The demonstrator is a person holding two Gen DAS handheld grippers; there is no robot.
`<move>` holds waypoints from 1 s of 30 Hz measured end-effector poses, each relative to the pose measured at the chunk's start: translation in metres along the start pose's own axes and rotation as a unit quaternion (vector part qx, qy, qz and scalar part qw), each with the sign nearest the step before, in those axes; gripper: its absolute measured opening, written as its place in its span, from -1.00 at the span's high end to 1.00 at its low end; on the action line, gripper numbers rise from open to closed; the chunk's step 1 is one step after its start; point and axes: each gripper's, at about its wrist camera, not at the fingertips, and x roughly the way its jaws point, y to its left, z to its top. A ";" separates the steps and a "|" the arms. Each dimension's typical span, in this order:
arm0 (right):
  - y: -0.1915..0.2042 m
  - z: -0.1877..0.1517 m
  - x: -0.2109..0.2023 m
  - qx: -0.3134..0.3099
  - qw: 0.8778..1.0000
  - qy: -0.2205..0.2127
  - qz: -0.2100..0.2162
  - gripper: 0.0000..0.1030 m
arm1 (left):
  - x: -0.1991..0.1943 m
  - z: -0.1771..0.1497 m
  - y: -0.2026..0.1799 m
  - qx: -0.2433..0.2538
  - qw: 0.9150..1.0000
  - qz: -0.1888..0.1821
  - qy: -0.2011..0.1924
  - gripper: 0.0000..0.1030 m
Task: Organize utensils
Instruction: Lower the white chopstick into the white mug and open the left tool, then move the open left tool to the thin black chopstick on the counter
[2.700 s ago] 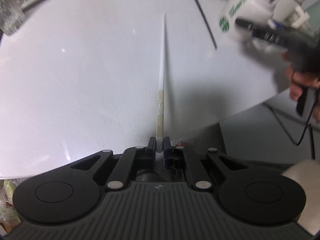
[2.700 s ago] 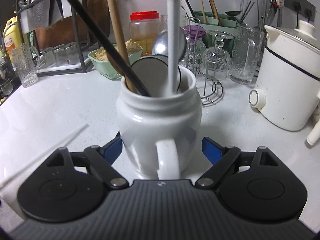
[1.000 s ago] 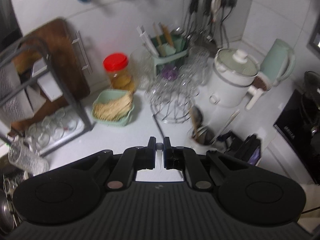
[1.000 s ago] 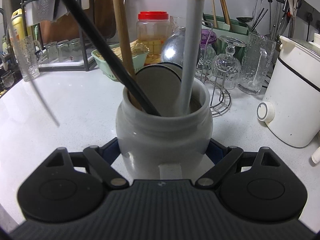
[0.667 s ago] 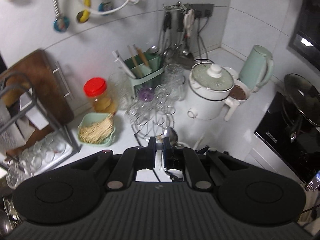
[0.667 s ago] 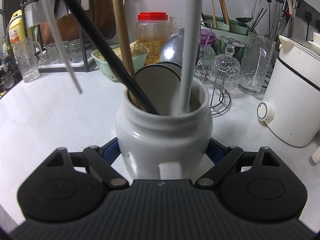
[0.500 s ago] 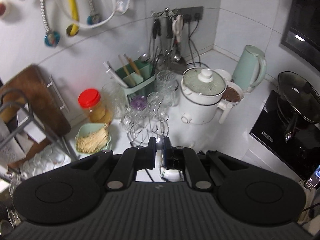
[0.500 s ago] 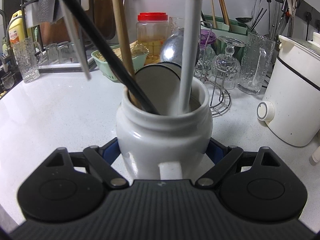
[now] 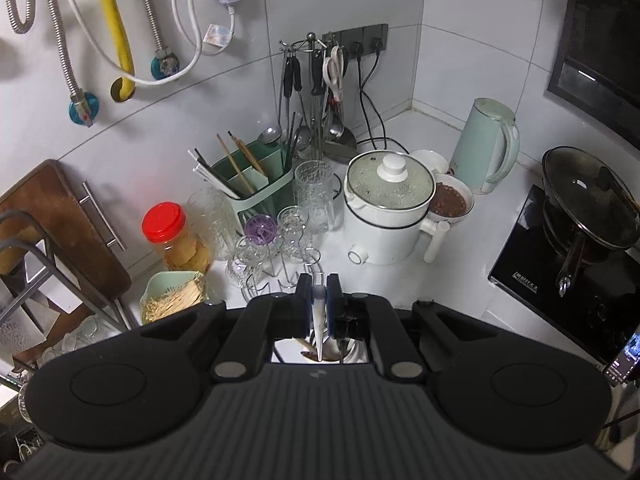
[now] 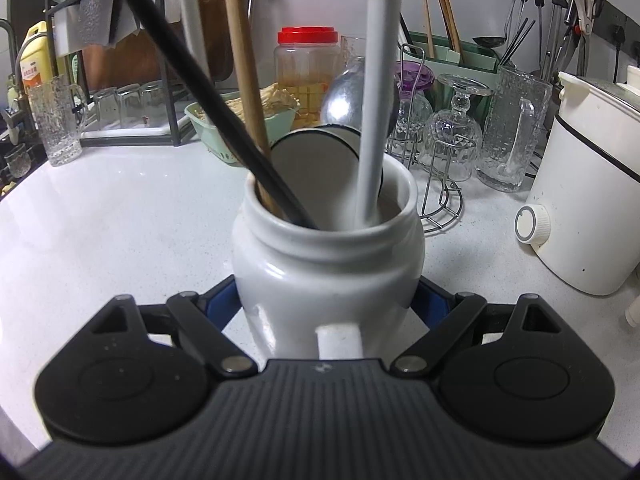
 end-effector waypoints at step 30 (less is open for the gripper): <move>-0.001 0.005 0.003 0.004 1.000 0.020 0.007 -0.77 | 0.144 -0.011 -0.012 -0.020 0.986 -0.021 0.166 0.84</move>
